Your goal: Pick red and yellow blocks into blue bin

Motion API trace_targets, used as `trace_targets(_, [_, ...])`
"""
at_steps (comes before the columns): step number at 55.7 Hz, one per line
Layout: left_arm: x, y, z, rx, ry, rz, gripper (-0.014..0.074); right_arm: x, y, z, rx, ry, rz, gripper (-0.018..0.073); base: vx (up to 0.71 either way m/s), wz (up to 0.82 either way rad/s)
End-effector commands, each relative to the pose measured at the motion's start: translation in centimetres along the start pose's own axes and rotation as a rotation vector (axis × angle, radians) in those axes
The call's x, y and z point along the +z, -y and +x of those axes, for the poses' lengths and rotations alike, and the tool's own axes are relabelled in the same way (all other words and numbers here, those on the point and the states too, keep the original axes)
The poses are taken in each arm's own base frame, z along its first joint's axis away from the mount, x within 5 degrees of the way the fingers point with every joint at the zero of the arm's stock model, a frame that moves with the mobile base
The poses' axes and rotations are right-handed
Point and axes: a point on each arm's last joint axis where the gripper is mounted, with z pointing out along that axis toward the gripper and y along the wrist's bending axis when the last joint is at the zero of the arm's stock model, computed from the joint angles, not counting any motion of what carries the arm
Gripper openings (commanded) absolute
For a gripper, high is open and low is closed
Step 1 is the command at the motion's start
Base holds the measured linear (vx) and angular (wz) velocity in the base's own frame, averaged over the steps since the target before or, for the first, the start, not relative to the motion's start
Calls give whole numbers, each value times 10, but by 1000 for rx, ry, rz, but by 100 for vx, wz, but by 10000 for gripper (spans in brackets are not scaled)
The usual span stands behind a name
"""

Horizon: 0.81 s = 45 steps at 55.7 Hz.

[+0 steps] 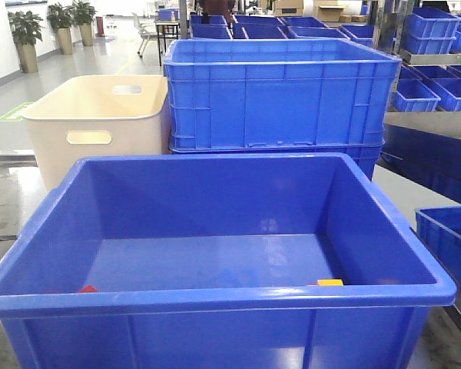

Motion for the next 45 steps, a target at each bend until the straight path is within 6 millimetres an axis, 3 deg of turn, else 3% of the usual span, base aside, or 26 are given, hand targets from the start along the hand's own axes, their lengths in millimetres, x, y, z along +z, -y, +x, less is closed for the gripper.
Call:
trace_targets(1, [-1, -2, -14, -8, 114, -20, 0, -2, 0, -15, -17, 99, 3, -11, 0, 0])
trace_targets(45, [-1, -2, -15, -8, 114, -20, 1, -2, 0, -16, -17, 109, -2, -11, 0, 0])
